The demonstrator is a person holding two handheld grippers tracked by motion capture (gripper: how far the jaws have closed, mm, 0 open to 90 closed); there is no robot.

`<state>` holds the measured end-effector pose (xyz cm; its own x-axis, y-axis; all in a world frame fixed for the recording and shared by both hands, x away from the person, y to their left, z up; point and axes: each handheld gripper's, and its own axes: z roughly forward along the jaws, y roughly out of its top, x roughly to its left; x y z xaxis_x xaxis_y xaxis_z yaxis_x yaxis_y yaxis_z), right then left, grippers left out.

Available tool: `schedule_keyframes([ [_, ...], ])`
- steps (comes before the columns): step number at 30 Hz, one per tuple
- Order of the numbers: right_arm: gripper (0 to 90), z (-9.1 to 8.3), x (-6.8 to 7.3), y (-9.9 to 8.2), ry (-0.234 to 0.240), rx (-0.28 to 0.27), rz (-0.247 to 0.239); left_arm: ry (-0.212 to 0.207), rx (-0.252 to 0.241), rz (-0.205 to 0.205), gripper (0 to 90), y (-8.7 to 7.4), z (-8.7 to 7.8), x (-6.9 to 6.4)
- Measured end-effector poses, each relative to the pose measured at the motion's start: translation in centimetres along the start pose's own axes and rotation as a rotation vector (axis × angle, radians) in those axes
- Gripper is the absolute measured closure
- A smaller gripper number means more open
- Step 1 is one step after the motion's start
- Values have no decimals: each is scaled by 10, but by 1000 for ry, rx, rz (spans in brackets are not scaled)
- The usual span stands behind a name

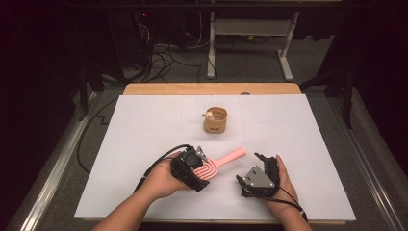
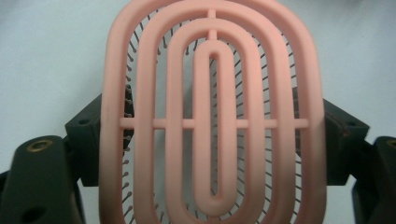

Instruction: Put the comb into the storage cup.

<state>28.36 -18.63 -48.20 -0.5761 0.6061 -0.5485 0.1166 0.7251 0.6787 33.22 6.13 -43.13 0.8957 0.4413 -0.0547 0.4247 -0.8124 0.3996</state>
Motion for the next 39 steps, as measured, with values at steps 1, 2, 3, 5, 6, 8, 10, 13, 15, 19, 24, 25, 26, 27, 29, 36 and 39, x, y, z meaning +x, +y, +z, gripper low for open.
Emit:
schedule_keyframes([
  [1,78,0,0,0,-1,0,-6,-2,0,-2,199,0,0,0],
  [2,84,0,1,0,-5,0,-7,-5,3,1,199,1,1,1],
  [3,89,0,1,1,-5,-3,-19,0,6,1,199,2,1,1],
  [5,97,0,2,1,-8,-2,-25,-7,8,2,199,3,2,2],
  [6,104,-1,2,1,-12,-5,-30,-3,6,-1,199,3,3,2],
  [8,121,-1,2,2,-14,-6,-42,-7,16,3,199,4,4,1],
  [10,137,-1,3,4,-12,-10,-52,-8,27,-3,198,5,6,1],
  [13,154,-1,5,5,-11,-12,-68,-9,28,1,199,6,7,1],
  [15,161,-1,7,7,-13,-13,-72,-10,27,4,199,7,7,0],
  [19,177,0,11,10,-13,-9,-90,-10,33,13,199,9,9,-1],
  [24,201,2,15,14,-20,-10,-123,-15,36,18,199,11,12,-4],
  [25,206,2,16,14,-14,-7,-127,-13,37,18,199,12,12,-5],
  [26,211,2,16,14,-19,-12,-129,-16,37,22,199,13,13,-6],
  [27,217,2,16,15,-21,-12,-133,-20,34,24,199,14,13,-7],
  [29,229,2,17,16,-24,-11,-142,-22,32,30,199,15,14,-9],
  [36,304,2,18,20,-32,-18,-180,-26,28,36,199,21,15,-13],
  [39,331,2,19,22,-35,-17,-196,-28,25,44,199,23,15,-15],
])
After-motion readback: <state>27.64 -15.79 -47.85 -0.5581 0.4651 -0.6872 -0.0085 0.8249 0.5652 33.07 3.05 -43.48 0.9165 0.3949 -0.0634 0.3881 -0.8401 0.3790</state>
